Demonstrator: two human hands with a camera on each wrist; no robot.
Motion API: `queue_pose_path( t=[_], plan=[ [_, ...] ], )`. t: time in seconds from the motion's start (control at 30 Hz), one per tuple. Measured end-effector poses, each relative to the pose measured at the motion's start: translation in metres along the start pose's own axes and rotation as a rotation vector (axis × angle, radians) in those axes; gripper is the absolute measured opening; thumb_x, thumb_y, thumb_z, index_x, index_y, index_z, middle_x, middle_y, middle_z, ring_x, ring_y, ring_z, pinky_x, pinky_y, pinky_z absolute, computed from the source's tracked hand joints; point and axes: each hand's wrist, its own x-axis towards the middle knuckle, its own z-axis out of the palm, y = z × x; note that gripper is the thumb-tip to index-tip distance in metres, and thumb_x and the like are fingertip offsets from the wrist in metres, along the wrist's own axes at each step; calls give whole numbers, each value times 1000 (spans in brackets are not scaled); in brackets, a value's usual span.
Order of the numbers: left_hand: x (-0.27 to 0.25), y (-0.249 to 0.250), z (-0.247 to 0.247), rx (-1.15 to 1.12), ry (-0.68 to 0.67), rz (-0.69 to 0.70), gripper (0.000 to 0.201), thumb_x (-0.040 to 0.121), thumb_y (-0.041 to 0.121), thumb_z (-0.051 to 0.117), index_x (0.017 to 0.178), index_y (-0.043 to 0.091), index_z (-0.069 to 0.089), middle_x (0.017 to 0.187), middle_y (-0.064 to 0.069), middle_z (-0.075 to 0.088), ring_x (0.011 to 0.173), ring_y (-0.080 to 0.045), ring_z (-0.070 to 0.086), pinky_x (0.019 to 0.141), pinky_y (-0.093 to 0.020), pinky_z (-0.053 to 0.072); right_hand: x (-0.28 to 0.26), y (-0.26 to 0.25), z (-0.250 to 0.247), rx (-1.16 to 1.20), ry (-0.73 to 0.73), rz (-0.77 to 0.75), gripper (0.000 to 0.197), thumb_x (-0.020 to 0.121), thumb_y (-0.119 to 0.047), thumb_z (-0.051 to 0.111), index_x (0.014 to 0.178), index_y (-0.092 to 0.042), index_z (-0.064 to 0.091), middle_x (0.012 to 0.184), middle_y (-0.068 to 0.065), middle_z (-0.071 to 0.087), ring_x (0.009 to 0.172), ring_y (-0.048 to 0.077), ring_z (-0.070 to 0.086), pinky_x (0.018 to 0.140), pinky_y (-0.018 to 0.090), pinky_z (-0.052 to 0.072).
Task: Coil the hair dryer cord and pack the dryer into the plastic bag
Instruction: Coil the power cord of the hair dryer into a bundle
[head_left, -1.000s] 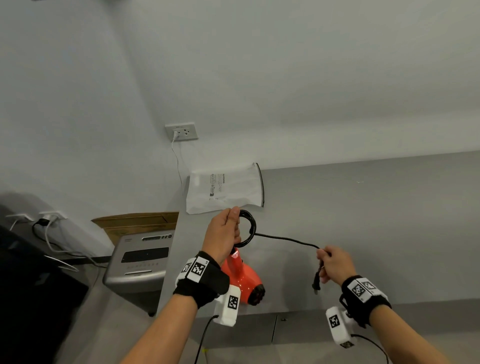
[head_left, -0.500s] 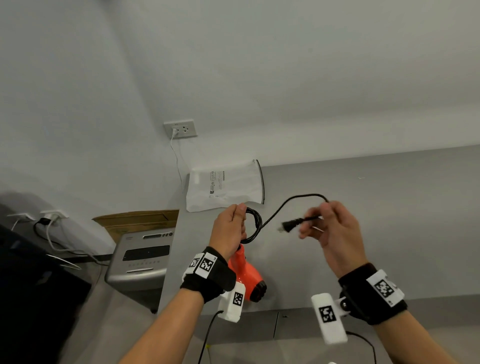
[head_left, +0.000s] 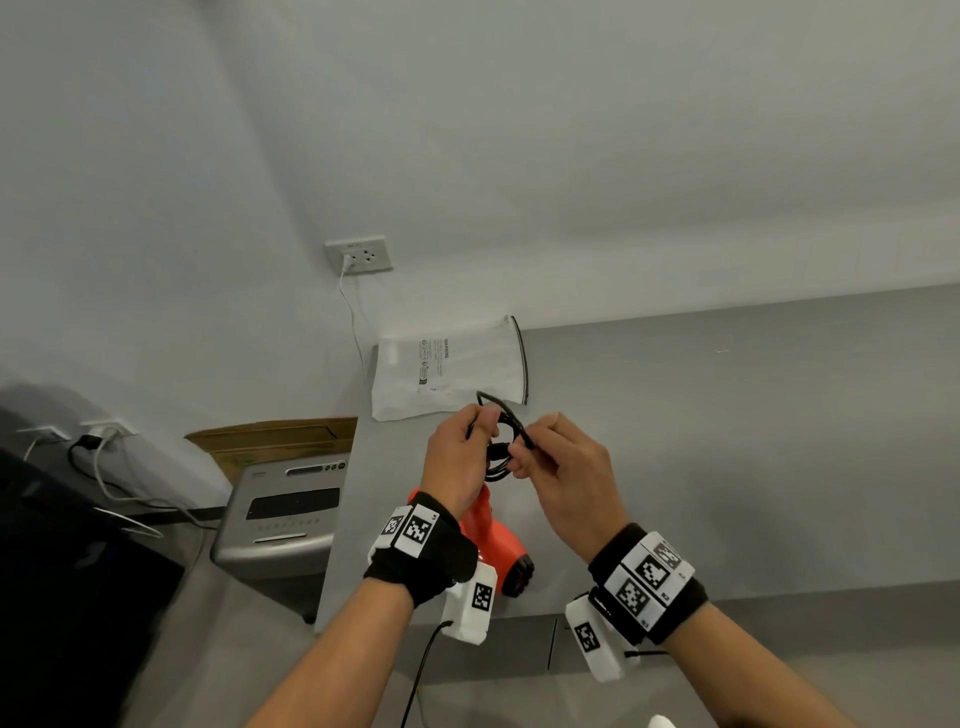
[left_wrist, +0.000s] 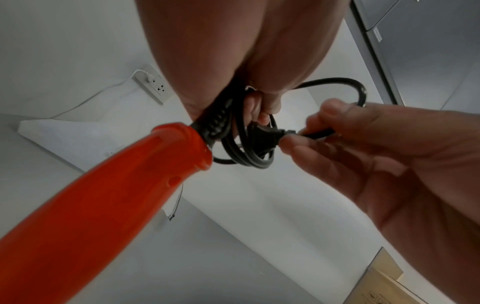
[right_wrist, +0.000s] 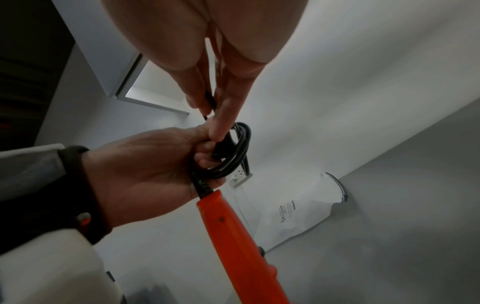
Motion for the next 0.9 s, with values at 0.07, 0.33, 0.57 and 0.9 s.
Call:
queue_pose_path(
  t=[0.07,0.33,0.57,0.9],
  plan=[
    [0,-1,-1,13,8,-2,35,97,47,51,73,25,63,69,0,64,65,-23,59,67,-43,52,1,5,2,-52,5,-24,6,92,0,67,86,-2,69,88,4,58,71,20,63,66,30,57],
    [-4,7,6,67,-113,39,39,103,41,49,84,14,69,77,-6,71,73,-14,66,73,-34,53,-5,20,10,-75,-88,5,14,88,1,70,97,-7,76,93,0,65,80,11,62,76,17,52],
    [-1,10,-3,-103,-9,-85,37,102,41,50,72,27,67,56,16,56,58,-11,51,67,-35,43,-21,25,4,-9,47,314,31,83,-1,64,105,-22,56,94,-2,61,82,13,61,73,27,55],
    [-9,13,0,-206,-79,-97,36,102,37,52,74,17,64,54,12,42,51,-10,39,56,-29,38,-12,37,19,518,-127,684,27,93,-7,63,117,-18,69,112,10,75,103,33,69,80,43,59]
  ],
)
